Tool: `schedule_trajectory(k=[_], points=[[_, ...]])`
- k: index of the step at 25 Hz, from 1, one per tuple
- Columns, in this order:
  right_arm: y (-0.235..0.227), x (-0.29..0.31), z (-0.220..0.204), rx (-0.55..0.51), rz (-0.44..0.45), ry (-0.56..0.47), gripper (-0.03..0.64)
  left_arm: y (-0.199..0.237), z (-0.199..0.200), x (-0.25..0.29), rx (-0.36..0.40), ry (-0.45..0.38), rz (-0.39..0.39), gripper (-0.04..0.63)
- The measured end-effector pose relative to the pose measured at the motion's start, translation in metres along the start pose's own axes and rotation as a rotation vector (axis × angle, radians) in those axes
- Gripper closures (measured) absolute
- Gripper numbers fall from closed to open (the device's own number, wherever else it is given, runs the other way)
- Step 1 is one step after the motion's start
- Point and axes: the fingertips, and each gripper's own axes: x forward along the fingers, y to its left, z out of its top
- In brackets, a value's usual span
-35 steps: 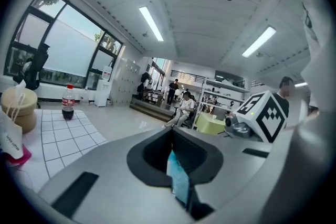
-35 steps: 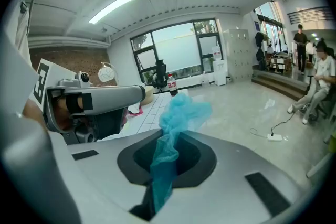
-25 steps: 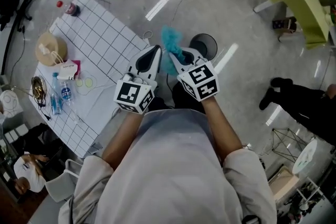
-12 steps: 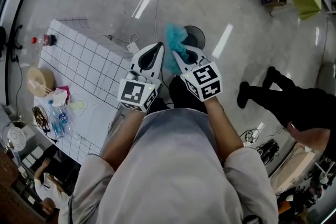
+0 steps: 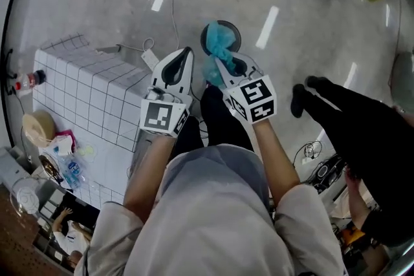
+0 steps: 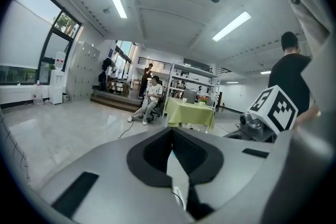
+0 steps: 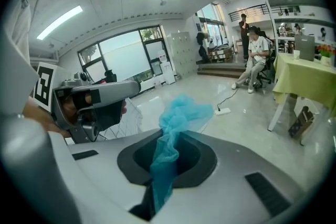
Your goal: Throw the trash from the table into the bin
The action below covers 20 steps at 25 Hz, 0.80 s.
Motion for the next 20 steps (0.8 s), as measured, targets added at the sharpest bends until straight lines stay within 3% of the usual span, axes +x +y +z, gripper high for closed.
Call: schedule_trajectory(k=[10,20], points=[[-0.055,0.036,-0.039,0.035,-0.045,0.005,0.589,0.02,-0.069,0.077,-0.009,0.07,0.001,0.589],[-0.101,0.091,-0.114,0.052,-0.083,0.055,0.589,0.038,-0.185,0.124,0.01,0.198,0.008,0.589]])
